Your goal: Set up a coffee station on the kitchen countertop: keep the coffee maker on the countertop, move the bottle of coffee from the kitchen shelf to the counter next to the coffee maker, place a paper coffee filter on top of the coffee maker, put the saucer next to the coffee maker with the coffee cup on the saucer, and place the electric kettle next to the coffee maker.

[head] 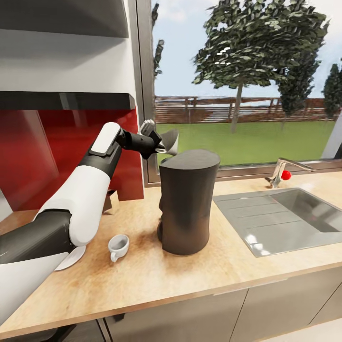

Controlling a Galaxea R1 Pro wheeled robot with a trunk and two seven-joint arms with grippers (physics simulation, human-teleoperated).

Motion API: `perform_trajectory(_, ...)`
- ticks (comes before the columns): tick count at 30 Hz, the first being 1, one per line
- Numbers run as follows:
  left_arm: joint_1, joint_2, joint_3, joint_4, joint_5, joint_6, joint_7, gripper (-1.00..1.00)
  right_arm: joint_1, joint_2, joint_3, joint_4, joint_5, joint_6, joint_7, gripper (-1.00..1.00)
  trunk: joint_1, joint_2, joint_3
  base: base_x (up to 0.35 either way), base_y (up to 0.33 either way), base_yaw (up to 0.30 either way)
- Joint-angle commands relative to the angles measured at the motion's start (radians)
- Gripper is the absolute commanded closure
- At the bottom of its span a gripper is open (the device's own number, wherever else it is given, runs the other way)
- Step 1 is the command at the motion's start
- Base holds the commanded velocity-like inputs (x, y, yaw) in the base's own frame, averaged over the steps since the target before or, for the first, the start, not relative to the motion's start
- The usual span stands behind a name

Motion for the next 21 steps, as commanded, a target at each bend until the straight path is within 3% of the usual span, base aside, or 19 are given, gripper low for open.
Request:
perform_trajectory(1,-0.001,-0.001,0.006,-0.001,0.007,0.003,0.010,1.00,-0.001,0.000,0.005,0.001,0.002,-0.003,0.000,-1.00,0.000,-0.001,-0.001,0.000,0.000,0.003)
perform_trajectory(21,-0.001,-0.001,0.001,-0.001,0.006,0.003,0.010,1.00,-0.001,0.000,0.005,0.001,0.002,-0.003,0.000,-1.00,0.000,-0.001,-0.009,0.000,0.000,0.000)
